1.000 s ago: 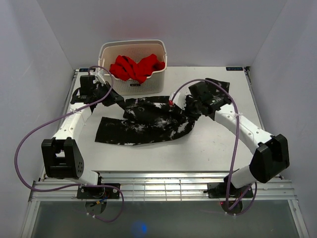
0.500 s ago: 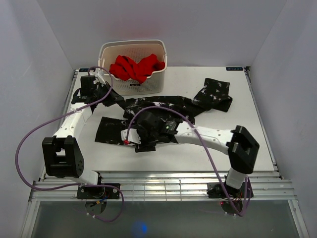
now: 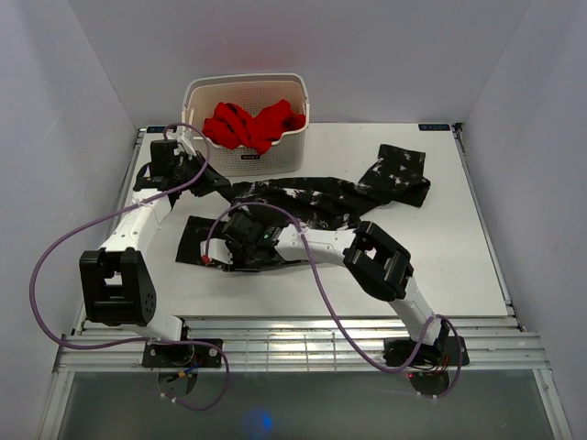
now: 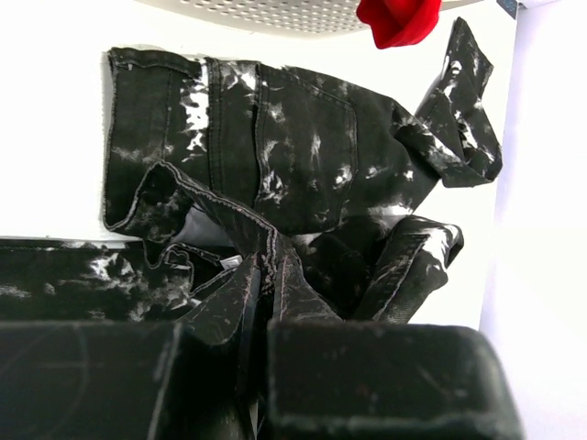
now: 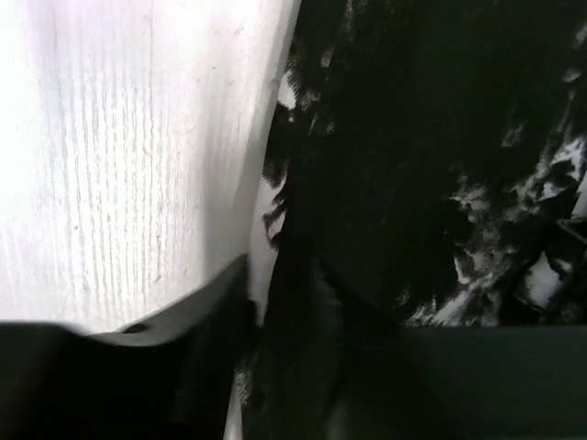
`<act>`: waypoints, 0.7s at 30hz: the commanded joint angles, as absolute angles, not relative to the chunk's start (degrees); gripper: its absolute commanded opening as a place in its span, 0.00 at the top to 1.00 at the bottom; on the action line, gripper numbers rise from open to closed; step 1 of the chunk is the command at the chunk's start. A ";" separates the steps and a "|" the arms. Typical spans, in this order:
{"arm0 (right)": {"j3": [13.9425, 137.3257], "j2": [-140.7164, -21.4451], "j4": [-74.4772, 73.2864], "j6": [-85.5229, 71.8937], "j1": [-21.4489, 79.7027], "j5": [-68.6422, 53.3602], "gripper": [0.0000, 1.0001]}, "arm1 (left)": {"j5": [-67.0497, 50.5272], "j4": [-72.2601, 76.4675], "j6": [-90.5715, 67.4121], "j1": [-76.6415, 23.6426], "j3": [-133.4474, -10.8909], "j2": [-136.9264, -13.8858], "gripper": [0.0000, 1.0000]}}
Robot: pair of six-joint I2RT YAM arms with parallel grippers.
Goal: Fold and stack the trousers
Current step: Flatten the trousers out
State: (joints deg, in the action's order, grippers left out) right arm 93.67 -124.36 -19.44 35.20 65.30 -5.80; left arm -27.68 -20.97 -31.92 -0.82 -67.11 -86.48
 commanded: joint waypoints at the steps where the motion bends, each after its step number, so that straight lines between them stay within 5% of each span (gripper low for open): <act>1: 93.35 -123.67 -21.00 35.24 64.25 -6.41 0.67 | -25.50 -20.91 -30.06 -0.09 -67.32 -85.08 1.00; 2: 90.21 -122.36 -22.57 35.51 63.73 -6.68 0.81 | -25.14 -21.61 -29.54 -0.09 -67.59 -85.25 1.00; 4: 85.11 -115.17 -23.03 36.56 63.11 -5.72 0.92 | -24.26 -22.49 -27.34 1.91 -68.64 -85.61 1.00; 8: 67.90 -97.60 -24.43 39.19 59.17 -2.56 0.92 | -22.15 -24.34 -21.11 2.02 -69.87 -83.50 1.00; 14: 57.58 -69.48 -33.30 48.93 45.92 3.60 0.92 | -15.83 -25.13 -12.23 2.11 -68.55 -76.56 1.00; 21: 52.38 -55.03 -34.10 66.06 21.92 3.01 0.92 | -7.66 -29.97 -4.32 3.60 -68.20 -68.04 1.00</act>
State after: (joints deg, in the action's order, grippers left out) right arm 53.43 -56.69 -32.14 55.20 29.85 3.29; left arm -13.15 -28.64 -10.28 2.42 -67.33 -73.52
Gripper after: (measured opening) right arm 0.084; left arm 0.135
